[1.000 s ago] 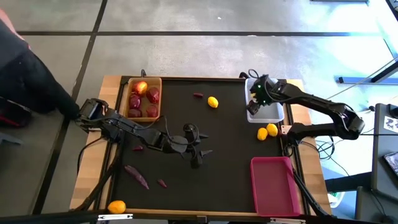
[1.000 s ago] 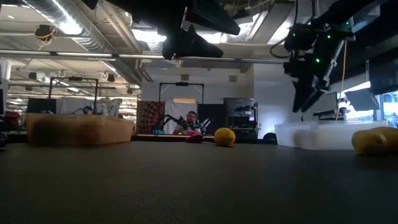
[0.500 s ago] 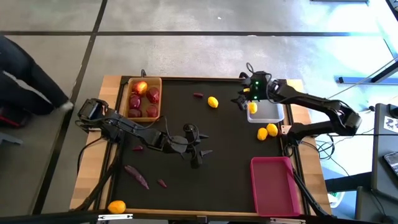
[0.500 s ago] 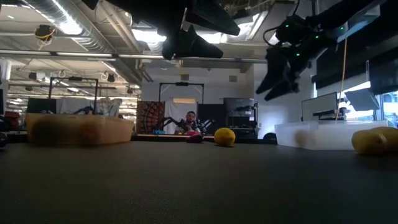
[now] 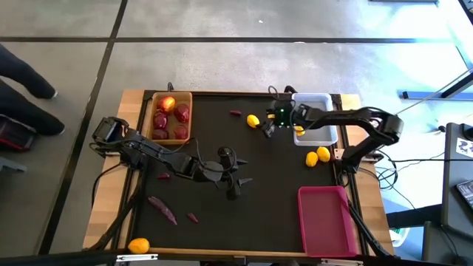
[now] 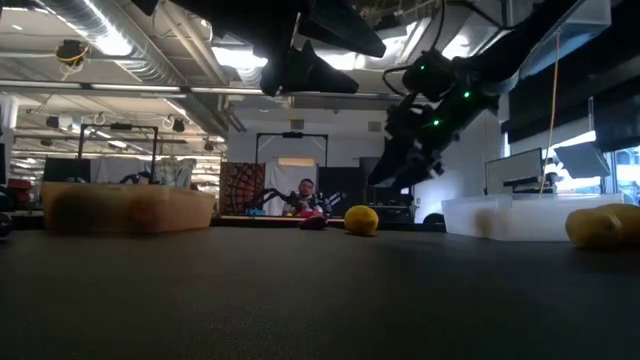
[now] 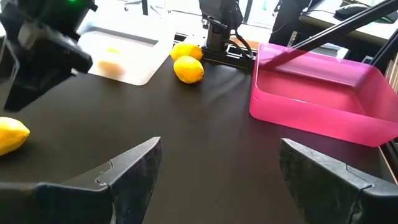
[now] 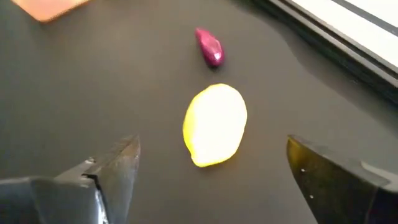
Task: Sort produce into baskets
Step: Put the lemon into the white bin
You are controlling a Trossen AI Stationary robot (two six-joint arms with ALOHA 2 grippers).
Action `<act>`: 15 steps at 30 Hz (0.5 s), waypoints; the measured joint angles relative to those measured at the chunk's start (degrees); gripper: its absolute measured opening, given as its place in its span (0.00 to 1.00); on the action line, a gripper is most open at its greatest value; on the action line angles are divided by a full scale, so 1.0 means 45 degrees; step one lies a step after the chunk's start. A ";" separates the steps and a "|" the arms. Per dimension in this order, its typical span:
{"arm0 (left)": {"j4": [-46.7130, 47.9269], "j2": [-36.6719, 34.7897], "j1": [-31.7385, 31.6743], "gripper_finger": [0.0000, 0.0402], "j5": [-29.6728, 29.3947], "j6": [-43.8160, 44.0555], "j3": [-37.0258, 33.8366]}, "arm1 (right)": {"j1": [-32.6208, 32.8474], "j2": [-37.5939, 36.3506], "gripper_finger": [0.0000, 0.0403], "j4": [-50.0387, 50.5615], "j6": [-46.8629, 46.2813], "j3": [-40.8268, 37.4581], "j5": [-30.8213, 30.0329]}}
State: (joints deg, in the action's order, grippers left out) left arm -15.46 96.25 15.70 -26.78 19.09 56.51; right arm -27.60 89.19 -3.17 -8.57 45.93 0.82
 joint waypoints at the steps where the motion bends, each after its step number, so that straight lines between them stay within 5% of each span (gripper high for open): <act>1: 0.0009 0.0000 0.0000 0.79 0.0001 0.0000 0.0000 | 0.0002 0.0197 0.89 -0.0345 -0.0097 0.0000 0.0025; 15: 0.0000 0.0000 0.0000 0.79 0.0005 0.0000 0.0000 | -0.0022 0.2409 0.77 -0.2293 -0.0416 0.0005 -0.0185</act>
State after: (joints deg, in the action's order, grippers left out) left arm -15.46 96.25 15.70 -26.76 19.09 56.51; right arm -27.70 100.03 -13.49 -10.44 45.95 -0.01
